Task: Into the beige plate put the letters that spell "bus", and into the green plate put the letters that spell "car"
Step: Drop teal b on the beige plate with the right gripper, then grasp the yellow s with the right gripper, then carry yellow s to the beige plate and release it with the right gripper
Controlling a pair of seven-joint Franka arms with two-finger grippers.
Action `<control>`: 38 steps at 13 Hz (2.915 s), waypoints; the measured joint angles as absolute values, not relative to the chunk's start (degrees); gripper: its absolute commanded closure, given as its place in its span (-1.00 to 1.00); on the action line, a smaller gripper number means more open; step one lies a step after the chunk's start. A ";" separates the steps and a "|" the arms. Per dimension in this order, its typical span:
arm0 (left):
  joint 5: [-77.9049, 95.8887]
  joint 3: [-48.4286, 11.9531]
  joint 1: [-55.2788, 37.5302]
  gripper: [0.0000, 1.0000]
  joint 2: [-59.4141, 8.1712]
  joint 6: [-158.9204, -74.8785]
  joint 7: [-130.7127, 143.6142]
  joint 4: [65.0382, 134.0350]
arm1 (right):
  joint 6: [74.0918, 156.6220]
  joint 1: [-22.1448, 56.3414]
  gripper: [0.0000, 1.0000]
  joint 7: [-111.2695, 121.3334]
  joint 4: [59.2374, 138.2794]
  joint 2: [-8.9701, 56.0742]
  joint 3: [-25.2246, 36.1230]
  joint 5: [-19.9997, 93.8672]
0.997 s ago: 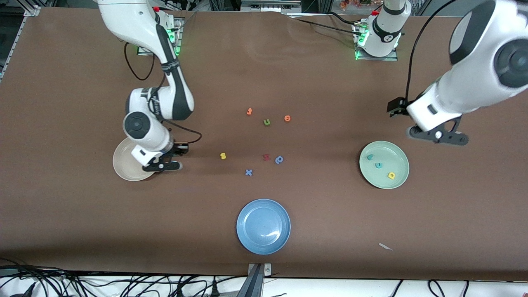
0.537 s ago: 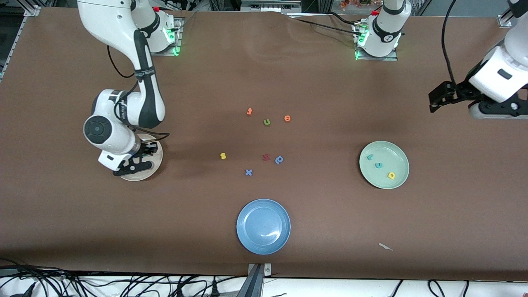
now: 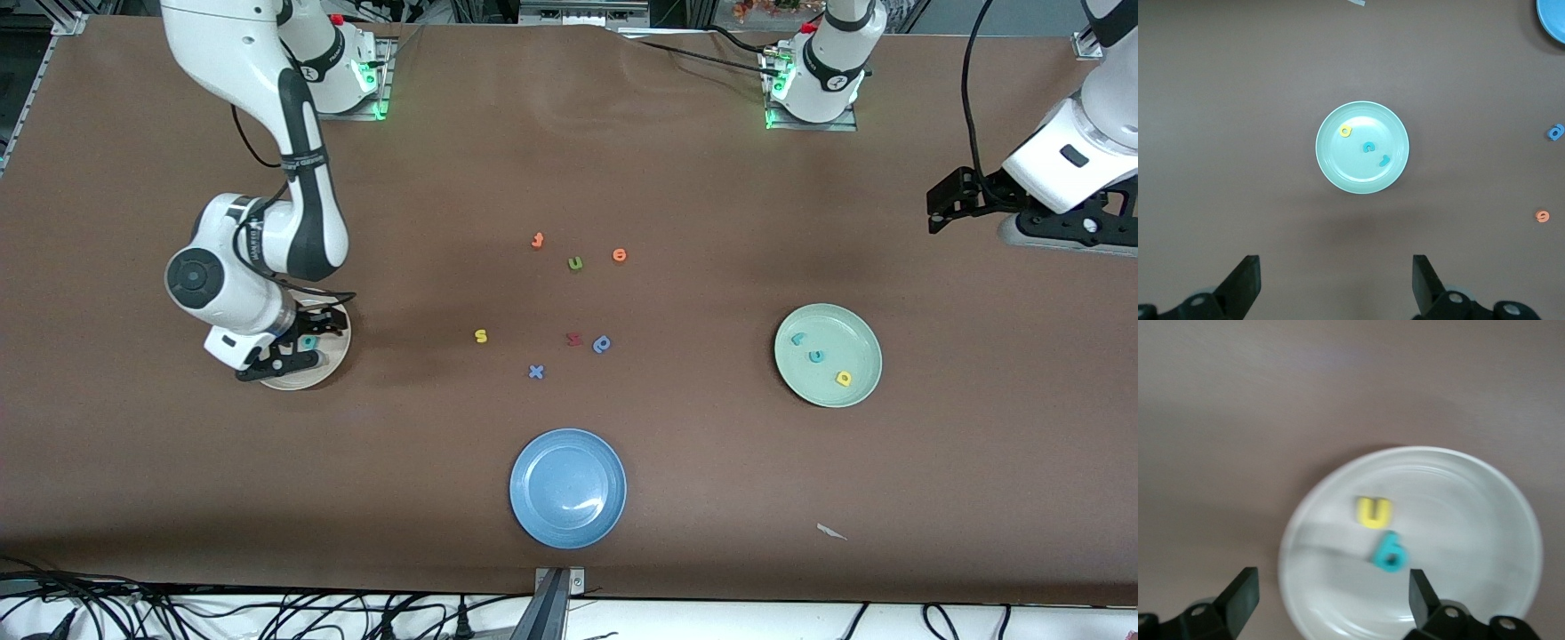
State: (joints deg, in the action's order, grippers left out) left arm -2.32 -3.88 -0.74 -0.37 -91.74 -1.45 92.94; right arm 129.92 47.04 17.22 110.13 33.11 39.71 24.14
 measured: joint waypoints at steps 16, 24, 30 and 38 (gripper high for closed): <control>-1.22 -2.80 -0.72 -1.00 -0.39 -91.18 0.96 93.04 | 138.28 54.06 -0.81 -20.27 100.36 41.28 26.06 24.64; -1.22 -2.97 -1.00 -1.00 -0.39 -91.18 0.99 93.04 | 138.48 53.95 -0.31 -20.27 100.25 42.40 24.42 26.65; -1.20 -3.08 -1.65 -1.00 -0.39 -91.18 0.99 92.92 | 138.36 53.39 -0.03 -20.26 98.49 43.07 24.41 26.86; -1.20 -3.08 -1.67 -1.00 -0.41 -91.18 0.99 92.86 | 138.07 53.28 0.68 -20.26 97.94 43.61 24.10 27.32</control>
State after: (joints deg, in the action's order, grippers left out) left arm -1.20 -3.08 -1.67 -0.41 -91.18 0.99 92.86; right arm 138.07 53.28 -20.26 97.94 43.61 24.10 27.32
